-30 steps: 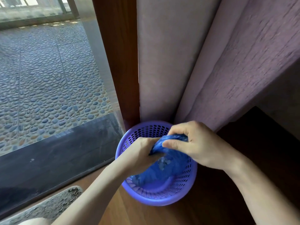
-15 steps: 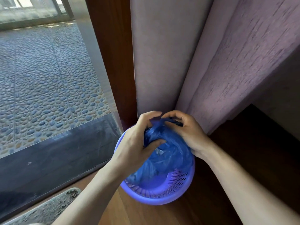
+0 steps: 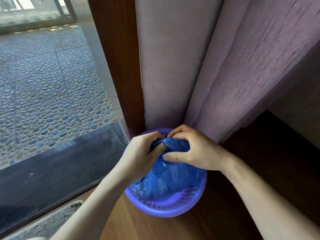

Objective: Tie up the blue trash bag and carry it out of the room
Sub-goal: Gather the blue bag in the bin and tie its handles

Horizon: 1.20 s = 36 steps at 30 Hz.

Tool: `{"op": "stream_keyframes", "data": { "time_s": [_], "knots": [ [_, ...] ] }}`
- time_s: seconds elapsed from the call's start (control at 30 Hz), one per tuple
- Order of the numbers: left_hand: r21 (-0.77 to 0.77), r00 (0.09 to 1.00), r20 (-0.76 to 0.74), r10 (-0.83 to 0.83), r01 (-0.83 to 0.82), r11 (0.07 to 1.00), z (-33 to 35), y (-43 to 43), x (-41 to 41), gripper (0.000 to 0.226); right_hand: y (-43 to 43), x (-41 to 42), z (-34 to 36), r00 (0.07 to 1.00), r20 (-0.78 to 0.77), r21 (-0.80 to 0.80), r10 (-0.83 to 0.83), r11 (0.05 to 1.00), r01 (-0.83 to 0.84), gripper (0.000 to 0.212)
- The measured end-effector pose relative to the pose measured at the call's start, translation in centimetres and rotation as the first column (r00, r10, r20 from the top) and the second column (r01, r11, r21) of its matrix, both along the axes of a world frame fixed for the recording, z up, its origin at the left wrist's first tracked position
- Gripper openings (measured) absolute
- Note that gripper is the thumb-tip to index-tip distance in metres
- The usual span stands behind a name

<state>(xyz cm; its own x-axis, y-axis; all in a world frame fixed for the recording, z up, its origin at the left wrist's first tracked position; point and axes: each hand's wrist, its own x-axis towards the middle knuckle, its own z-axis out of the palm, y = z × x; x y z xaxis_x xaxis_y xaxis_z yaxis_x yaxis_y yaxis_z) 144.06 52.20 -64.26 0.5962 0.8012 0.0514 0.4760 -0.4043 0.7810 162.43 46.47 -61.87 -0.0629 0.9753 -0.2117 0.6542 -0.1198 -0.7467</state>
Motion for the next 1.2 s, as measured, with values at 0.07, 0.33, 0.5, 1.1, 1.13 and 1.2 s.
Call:
{"op": "stream_keyframes", "data": {
  "time_s": [0.07, 0.33, 0.5, 1.1, 1.13, 1.2],
  "knots": [
    [-0.191, 0.999, 0.044, 0.025, -0.016, 0.981, 0.2, 0.1, 0.1, 0.020, 0.1, 0.1, -0.5, 0.998, -0.031, 0.093, -0.052, 0.994, 0.055, 0.033],
    [-0.818, 0.936, 0.286, 0.205, 0.128, 0.561, 1.7, -0.2, -0.3, 0.022, 0.2, 1.0, -1.6, 0.983, 0.125, 0.490, -0.131, 0.870, 0.054, 0.025],
    [-0.884, 0.888, 0.305, 0.343, 0.131, 0.448, 1.3, 0.3, -0.1, 0.019, -0.2, 0.3, -0.7, 0.976, 0.181, 0.605, -0.120, 0.796, -0.014, 0.026],
    [-0.682, 0.967, 0.206, 0.153, 0.030, 0.731, 0.7, 0.0, -0.8, 0.022, 0.1, 0.3, -1.4, 0.994, -0.107, 0.295, 0.027, 0.955, 0.006, 0.027],
    [-0.629, 0.978, 0.174, 0.114, 0.021, 0.777, 0.7, 0.2, -1.1, 0.020, 0.1, 0.3, -1.3, 0.987, -0.162, 0.268, 0.017, 0.963, 0.027, 0.032],
    [-0.531, 0.996, 0.080, 0.046, 0.004, 0.847, 0.9, 0.5, -1.7, 0.026, 0.2, 0.4, -1.3, 0.962, -0.272, 0.204, -0.013, 0.976, 0.071, 0.042]
  ]
}}
